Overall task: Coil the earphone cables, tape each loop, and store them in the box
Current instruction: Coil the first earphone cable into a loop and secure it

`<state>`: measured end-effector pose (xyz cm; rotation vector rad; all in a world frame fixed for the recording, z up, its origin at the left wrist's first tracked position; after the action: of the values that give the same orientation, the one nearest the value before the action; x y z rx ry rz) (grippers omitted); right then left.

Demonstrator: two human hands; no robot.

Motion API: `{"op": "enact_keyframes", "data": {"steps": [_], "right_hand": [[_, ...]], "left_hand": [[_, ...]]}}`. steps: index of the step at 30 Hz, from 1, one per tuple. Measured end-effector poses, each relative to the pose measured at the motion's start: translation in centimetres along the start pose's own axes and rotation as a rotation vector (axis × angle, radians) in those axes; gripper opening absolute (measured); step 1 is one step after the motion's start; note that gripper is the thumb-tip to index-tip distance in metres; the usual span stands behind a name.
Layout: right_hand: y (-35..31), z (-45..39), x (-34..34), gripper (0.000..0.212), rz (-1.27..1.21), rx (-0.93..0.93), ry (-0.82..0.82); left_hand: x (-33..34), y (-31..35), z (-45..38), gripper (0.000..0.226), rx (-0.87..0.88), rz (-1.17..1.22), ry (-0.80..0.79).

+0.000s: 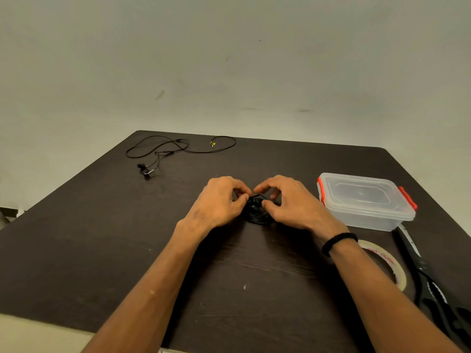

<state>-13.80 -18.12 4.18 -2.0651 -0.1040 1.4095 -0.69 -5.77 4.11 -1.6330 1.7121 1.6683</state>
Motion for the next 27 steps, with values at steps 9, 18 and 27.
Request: {"op": "enact_keyframes", "data": {"steps": [9, 18, 27], "right_hand": [[-0.3, -0.2, -0.7, 0.026, -0.129, 0.020, 0.103], [0.9, -0.1, -2.0, 0.018, -0.196, 0.146, 0.296], [0.2, 0.6, -3.6, 0.030, -0.146, 0.181, 0.447]], "left_hand": [[-0.9, 0.1, -0.2, 0.018, -0.012, 0.160, 0.146], [-1.7, -0.2, 0.1, 0.038, -0.050, 0.296, 0.371], [-1.2, -0.1, 0.6, 0.043, -0.024, 0.310, 0.444]]}}
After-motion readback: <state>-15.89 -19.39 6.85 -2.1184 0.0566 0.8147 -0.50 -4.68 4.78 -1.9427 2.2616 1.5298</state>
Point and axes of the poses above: each hand's wrist, its own z-axis away from the middle knuckle, its own x-axis out of the palm, y = z × x, the point moved 5 cm from there along -z, towards the middle knuckle, and after that the axes turned 2 degrees about y, right-handed, at the moved point
